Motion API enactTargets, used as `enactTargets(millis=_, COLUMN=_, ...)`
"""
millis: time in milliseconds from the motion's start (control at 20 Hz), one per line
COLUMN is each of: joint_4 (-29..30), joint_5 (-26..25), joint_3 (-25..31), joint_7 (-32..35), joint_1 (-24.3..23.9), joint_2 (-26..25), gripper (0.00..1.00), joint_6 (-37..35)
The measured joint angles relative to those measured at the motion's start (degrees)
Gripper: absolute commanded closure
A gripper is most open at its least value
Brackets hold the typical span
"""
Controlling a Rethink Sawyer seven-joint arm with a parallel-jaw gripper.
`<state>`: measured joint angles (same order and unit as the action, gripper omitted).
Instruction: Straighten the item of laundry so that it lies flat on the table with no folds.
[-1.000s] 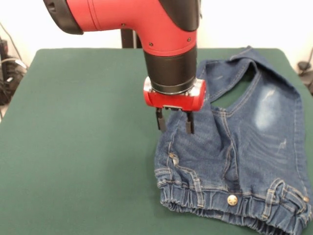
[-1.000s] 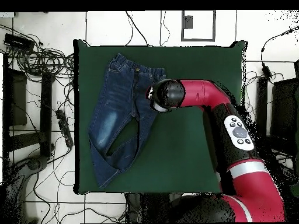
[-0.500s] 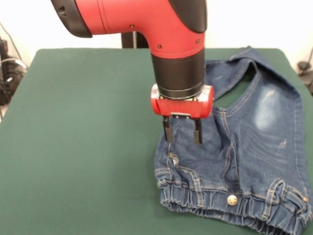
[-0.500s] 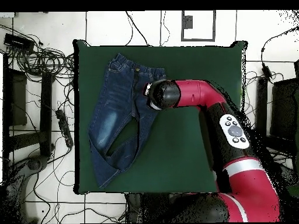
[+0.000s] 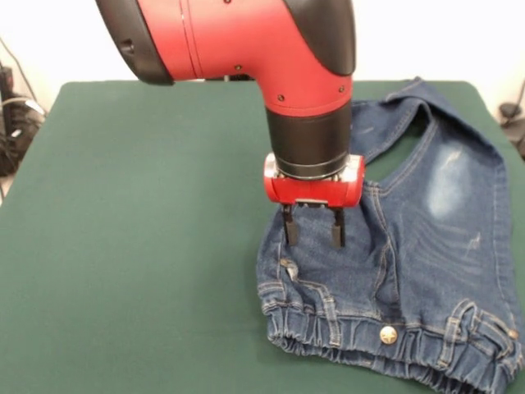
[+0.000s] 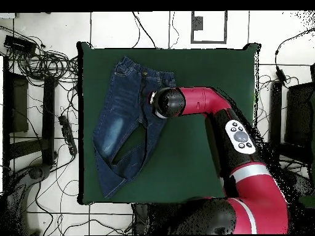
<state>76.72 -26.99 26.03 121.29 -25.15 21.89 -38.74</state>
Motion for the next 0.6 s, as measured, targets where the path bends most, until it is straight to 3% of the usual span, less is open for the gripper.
enactTargets(millis=600, joint_4=0.0, joint_5=-0.7, joint_3=0.0, joint_7=0.0, joint_1=-1.0, joint_2=-0.1, gripper=0.00, joint_6=0.0)
